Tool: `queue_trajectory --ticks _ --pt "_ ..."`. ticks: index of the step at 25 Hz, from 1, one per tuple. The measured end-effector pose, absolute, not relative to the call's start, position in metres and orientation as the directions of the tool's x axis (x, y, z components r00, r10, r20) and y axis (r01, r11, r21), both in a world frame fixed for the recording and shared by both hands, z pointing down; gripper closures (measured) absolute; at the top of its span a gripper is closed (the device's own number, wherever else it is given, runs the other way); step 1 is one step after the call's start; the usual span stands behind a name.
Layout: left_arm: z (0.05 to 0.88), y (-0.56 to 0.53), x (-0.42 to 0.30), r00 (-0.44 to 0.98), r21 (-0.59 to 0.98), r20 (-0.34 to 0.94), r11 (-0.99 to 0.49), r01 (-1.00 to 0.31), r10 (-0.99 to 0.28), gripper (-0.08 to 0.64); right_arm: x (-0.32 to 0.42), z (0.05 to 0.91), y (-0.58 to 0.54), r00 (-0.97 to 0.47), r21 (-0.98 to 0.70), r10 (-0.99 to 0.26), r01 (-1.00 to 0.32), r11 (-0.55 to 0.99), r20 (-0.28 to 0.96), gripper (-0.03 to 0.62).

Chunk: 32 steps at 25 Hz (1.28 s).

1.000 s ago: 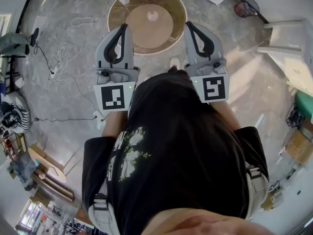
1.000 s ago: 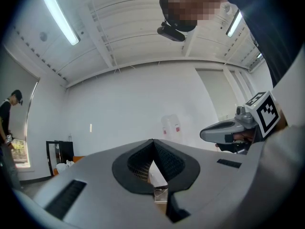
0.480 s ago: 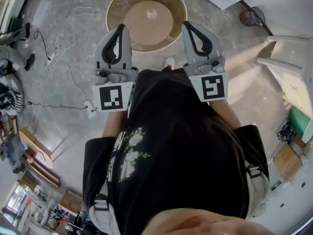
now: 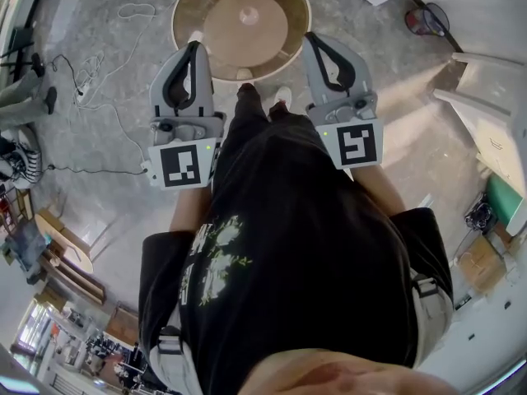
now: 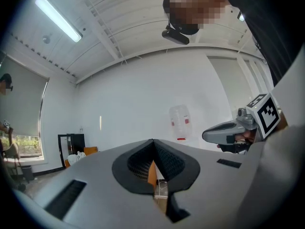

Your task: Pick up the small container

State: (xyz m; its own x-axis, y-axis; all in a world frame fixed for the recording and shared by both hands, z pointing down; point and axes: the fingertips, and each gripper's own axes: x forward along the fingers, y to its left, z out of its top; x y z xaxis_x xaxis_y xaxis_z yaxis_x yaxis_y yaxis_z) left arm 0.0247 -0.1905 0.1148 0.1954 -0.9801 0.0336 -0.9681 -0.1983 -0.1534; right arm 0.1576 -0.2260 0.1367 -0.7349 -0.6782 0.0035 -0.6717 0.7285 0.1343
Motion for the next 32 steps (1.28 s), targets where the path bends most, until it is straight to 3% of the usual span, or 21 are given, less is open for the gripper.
queue_trajectory --ticks 9,14,32 --pt "0.107 -0.245 0.014 0.265 -0.150 -0.028 -0.258 -0.954 -0.964 0.558 0.154 0.143 -0.274 -0.693 0.140 -0.720 -0.711 0.689 0.025 0.595" --pt "0.103 -0.265 0.003 0.276 -0.170 0.000 -0.272 -0.947 -0.961 0.558 0.142 0.139 -0.295 -0.668 0.137 -0.745 -0.737 0.662 0.005 0.595" --pt "0.093 -0.304 -0.089 0.346 -0.209 -0.016 -0.335 -0.919 -0.938 0.558 0.050 0.120 -0.326 -0.613 0.157 -0.790 -0.782 0.603 -0.020 0.594"
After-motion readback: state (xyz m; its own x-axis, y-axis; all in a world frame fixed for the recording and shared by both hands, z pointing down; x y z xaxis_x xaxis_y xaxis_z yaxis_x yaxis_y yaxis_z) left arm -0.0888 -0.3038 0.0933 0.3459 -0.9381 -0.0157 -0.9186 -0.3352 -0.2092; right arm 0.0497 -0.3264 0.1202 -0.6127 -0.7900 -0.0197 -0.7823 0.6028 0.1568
